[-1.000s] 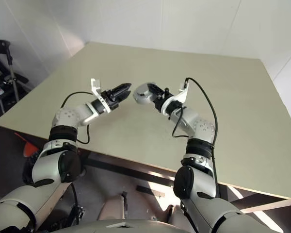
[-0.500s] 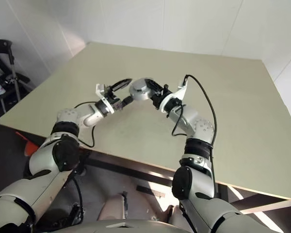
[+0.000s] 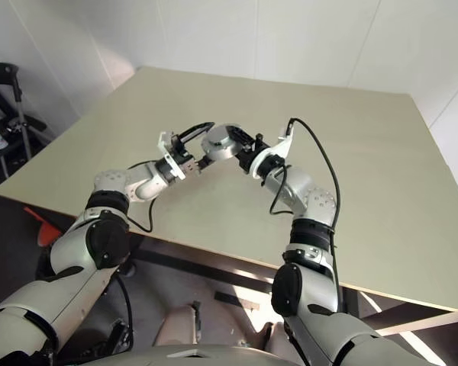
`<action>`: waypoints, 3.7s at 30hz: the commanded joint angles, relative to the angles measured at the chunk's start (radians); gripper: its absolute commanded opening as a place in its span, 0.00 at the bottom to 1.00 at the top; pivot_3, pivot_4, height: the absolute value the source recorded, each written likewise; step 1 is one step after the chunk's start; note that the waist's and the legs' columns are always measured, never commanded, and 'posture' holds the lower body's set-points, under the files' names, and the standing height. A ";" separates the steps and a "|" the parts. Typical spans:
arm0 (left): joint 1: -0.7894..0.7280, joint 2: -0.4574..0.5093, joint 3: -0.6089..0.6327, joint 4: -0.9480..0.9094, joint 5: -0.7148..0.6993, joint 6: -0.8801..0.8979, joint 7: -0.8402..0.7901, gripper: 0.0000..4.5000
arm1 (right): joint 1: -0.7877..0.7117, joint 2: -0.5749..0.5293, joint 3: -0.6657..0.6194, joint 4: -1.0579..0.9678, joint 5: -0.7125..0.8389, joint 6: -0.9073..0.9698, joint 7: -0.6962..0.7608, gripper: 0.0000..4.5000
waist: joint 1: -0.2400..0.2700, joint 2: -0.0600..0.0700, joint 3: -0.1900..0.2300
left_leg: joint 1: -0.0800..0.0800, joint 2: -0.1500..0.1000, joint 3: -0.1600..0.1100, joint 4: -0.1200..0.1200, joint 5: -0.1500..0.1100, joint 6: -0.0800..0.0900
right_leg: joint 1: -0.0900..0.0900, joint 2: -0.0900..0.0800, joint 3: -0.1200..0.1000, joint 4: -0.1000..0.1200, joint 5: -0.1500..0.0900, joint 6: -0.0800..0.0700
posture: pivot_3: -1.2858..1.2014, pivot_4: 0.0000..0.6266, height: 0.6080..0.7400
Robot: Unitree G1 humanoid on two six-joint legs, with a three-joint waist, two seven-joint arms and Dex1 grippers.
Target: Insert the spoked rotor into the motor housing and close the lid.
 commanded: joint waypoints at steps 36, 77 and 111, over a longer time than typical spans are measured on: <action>-0.013 -0.025 -0.005 -0.065 -0.031 -0.060 -0.033 0.50 | -0.001 -0.047 0.090 -0.089 -0.022 -0.042 0.106 0.43 | 0.001 0.000 0.000 | -0.002 0.000 -0.001 0.001 0.000 0.000 | 0.000 -0.001 -0.001 0.000 0.001 0.001 | 0.52 0.00 1.00; 0.169 0.120 -0.066 -0.203 0.146 -0.506 0.112 0.50 | -0.001 -0.172 0.111 -0.035 -0.370 -0.222 0.247 0.99 | 0.003 0.000 0.000 | -0.005 0.000 -0.001 0.004 0.000 0.001 | 0.000 -0.001 -0.001 0.000 0.001 0.001 | 0.52 0.00 1.00; 0.149 0.164 -0.099 -0.056 0.146 -0.264 0.186 0.99 | -0.014 -0.161 0.096 0.018 -0.420 -0.232 0.263 1.00 | -0.004 0.000 0.000 | 0.001 0.000 0.000 0.006 0.000 0.000 | 0.003 -0.001 0.001 0.001 0.004 0.000 | 0.52 0.00 1.00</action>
